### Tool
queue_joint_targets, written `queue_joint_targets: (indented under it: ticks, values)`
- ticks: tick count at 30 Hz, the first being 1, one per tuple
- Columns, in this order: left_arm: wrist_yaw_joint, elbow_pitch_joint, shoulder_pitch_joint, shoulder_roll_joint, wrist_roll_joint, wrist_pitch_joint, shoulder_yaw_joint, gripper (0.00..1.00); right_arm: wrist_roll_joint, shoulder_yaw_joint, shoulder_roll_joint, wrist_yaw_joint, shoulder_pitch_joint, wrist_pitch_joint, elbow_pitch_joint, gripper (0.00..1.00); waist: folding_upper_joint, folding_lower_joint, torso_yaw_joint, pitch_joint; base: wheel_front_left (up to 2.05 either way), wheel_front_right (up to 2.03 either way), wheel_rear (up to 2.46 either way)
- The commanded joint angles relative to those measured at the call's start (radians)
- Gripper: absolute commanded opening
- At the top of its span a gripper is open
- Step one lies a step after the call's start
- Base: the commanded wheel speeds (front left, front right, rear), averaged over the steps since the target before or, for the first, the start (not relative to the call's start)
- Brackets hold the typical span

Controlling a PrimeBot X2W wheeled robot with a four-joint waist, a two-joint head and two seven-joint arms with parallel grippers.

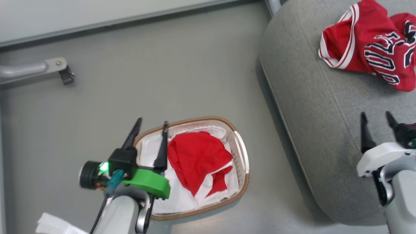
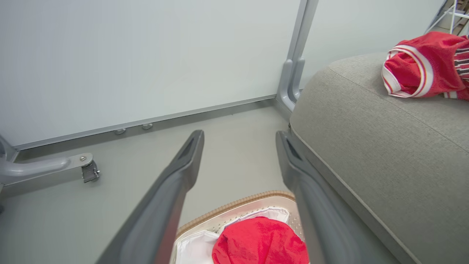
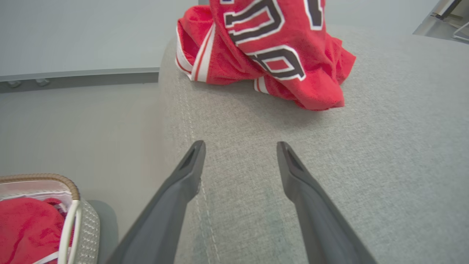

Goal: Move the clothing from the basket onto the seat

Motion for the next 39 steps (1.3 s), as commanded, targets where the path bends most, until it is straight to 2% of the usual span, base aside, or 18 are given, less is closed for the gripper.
queue_joint_targets:
  ticks: [1,7,17,28,39]
  values:
    - [0.014,-0.006,0.03,0.005,0.007,0.0,0.022,1.0,0.016,0.022,0.007,-0.001,0.028,-0.001,-0.027,1.0,0.0,0.0,0.056,-0.073,0.0,0.0,0.0]
    - [0.044,-0.024,0.096,0.004,0.007,0.0,0.104,1.0,0.06,0.143,0.042,-0.001,0.068,-0.001,-0.117,1.0,0.0,0.0,0.103,-0.118,0.0,0.0,0.0]
    - [0.07,-0.066,0.181,0.004,0.003,0.0,0.188,1.0,0.091,0.219,0.074,-0.001,0.109,-0.001,-0.212,1.0,0.0,0.0,0.158,-0.169,0.0,0.0,0.0]
    - [0.047,-0.094,0.278,0.004,0.013,0.0,0.206,1.0,0.084,0.221,0.125,-0.001,0.225,-0.001,-0.272,1.0,0.0,0.0,0.174,-0.239,0.0,0.0,0.0]
    - [0.025,-0.094,0.294,0.004,0.023,0.0,0.204,1.0,0.09,0.258,0.116,-0.001,0.226,0.0,-0.261,1.0,0.0,0.0,0.165,-0.235,0.0,0.0,0.0]
